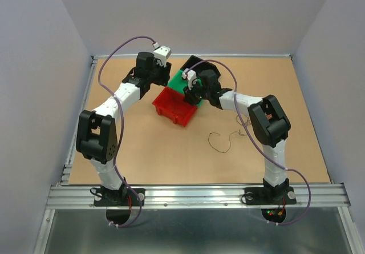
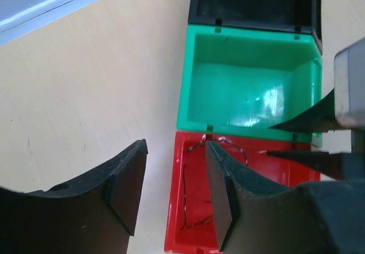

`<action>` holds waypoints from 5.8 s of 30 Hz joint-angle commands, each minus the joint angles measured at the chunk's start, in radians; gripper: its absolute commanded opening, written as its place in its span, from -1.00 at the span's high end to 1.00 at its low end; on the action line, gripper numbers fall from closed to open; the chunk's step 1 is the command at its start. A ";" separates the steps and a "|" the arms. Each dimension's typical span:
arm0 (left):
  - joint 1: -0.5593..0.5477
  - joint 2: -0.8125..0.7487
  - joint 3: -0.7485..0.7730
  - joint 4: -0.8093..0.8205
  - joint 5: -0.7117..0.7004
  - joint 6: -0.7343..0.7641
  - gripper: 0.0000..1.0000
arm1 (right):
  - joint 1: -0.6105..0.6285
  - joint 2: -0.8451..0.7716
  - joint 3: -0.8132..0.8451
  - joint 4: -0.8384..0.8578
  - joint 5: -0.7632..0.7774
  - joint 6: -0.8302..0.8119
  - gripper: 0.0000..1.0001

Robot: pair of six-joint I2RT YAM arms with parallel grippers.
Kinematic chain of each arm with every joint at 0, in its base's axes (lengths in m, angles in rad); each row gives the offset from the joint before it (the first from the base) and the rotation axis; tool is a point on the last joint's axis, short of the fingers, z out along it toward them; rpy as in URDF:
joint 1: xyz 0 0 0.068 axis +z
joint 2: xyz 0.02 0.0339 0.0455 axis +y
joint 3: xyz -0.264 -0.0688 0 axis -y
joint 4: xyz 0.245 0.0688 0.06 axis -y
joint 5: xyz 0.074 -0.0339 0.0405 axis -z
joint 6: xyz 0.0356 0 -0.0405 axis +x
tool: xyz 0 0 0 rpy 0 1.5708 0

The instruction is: Untangle the cables

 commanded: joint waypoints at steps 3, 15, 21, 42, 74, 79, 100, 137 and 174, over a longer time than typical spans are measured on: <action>0.005 -0.097 -0.046 0.076 0.060 0.002 -0.14 | 0.024 -0.150 -0.069 0.099 -0.084 0.058 -0.40; -0.121 -0.192 -0.167 0.147 0.150 0.079 -0.67 | -0.018 -0.619 -0.353 0.080 0.595 0.416 -1.00; -0.317 -0.143 -0.169 0.124 0.097 0.088 -0.78 | -0.186 -0.863 -0.466 0.021 0.869 0.665 -1.00; -0.716 0.327 0.170 -0.002 -0.042 0.098 -0.86 | -0.234 -1.402 -0.709 -0.058 1.087 0.751 -1.00; -0.496 -0.195 0.015 -0.008 0.073 0.079 1.00 | -0.234 -1.264 -0.808 0.334 0.039 0.437 -0.86; -0.473 -0.245 -0.008 0.014 0.076 0.082 1.00 | -0.234 -1.137 -0.788 0.411 -0.024 0.389 -0.73; -0.401 -0.384 -0.063 0.089 0.002 0.044 1.00 | -0.234 -0.773 -0.640 0.488 -0.062 0.387 0.95; -0.143 -0.331 -0.132 0.227 0.077 -0.087 1.00 | -0.234 -1.000 -0.040 0.101 0.424 0.592 0.99; -0.348 -0.192 -0.140 0.287 0.346 0.110 -0.63 | -0.234 -0.888 -0.466 0.319 -0.226 0.629 0.99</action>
